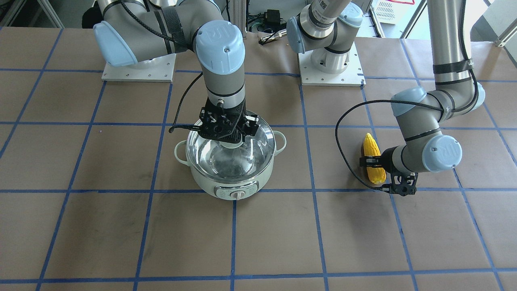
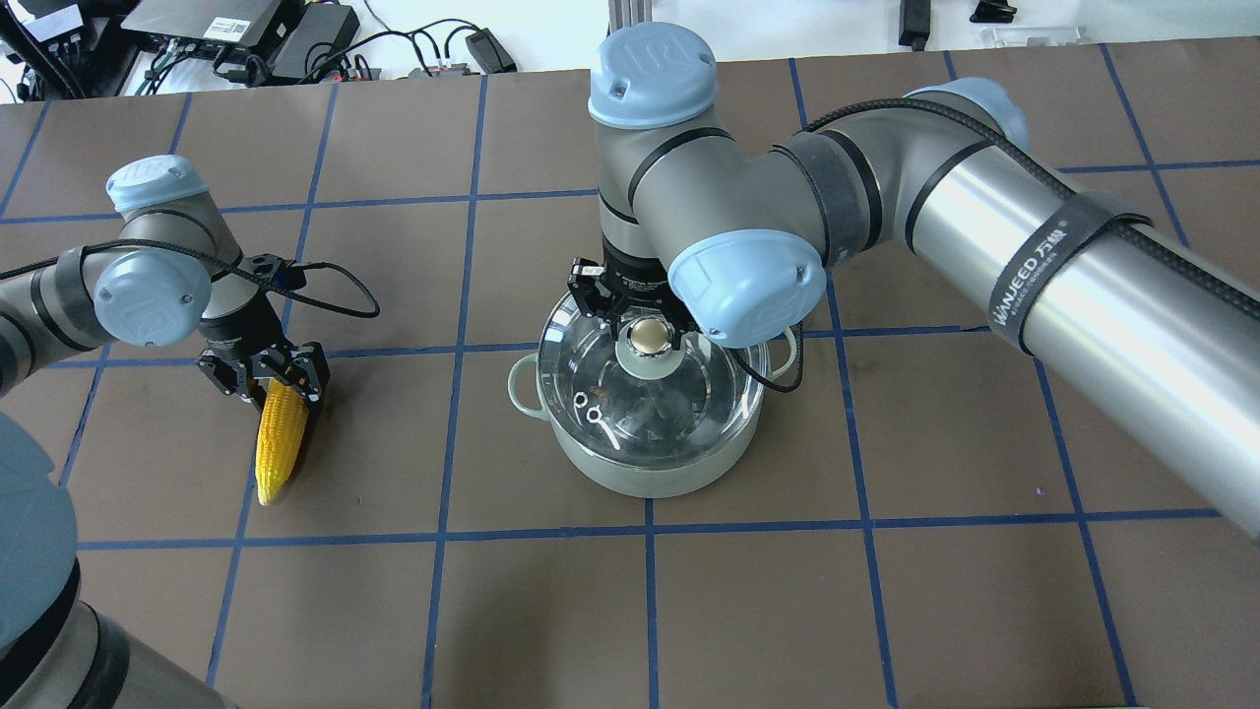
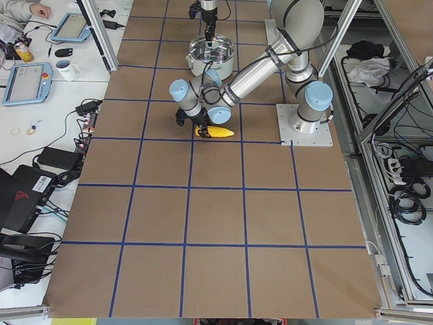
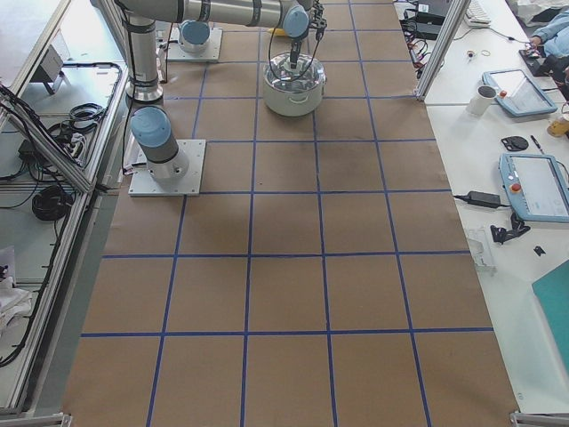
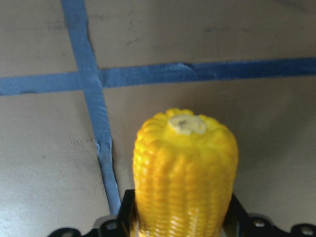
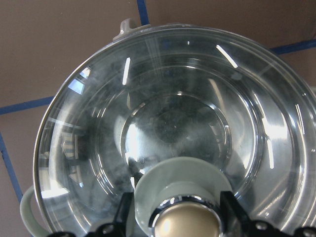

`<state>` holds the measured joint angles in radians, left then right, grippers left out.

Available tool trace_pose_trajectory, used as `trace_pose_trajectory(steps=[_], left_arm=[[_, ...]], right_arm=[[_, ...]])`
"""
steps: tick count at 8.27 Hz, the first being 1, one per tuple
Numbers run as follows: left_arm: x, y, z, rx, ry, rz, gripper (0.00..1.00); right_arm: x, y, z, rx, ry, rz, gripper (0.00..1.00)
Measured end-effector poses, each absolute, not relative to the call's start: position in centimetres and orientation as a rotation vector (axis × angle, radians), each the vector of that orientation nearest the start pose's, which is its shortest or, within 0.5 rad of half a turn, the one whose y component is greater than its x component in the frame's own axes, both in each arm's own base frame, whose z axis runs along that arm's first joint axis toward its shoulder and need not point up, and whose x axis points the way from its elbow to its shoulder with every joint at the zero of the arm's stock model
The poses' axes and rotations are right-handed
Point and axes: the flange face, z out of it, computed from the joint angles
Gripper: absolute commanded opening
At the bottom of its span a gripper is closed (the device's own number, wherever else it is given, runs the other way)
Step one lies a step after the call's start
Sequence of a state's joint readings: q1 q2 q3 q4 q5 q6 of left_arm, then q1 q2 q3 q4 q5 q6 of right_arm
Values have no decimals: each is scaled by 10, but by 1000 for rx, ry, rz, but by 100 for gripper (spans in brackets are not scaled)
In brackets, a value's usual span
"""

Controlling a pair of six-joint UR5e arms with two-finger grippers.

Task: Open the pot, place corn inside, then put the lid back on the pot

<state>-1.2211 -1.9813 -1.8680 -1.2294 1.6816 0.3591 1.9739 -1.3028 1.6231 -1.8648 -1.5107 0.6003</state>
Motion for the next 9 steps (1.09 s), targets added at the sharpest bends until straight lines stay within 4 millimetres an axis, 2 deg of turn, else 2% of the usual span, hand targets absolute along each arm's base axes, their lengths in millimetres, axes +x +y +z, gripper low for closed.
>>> trace_pose_trajectory(steps=[1,2,3,4,6,7,9], left_arm=[[65,-536,172,44,3108,591,0],[65,-536,175,36,3106,590,0],[65,-534,179,4,3101,605,0],[65,-533,188,-48,3094,611,0],[64,-532,227,-118,3082,556,0],[61,-530,249,-153,3075,509,0],[41,-535,292,-152,3070,376,0]], right_arm=[[356,-480,348,306,3088,78,50],[355,-480,349,305,3089,77,41],[355,-480,350,304,3091,75,36],[354,-480,351,303,3099,72,34],[351,-481,357,299,3114,47,33],[348,-482,367,300,3111,23,32],[332,-482,403,261,3097,-26,32]])
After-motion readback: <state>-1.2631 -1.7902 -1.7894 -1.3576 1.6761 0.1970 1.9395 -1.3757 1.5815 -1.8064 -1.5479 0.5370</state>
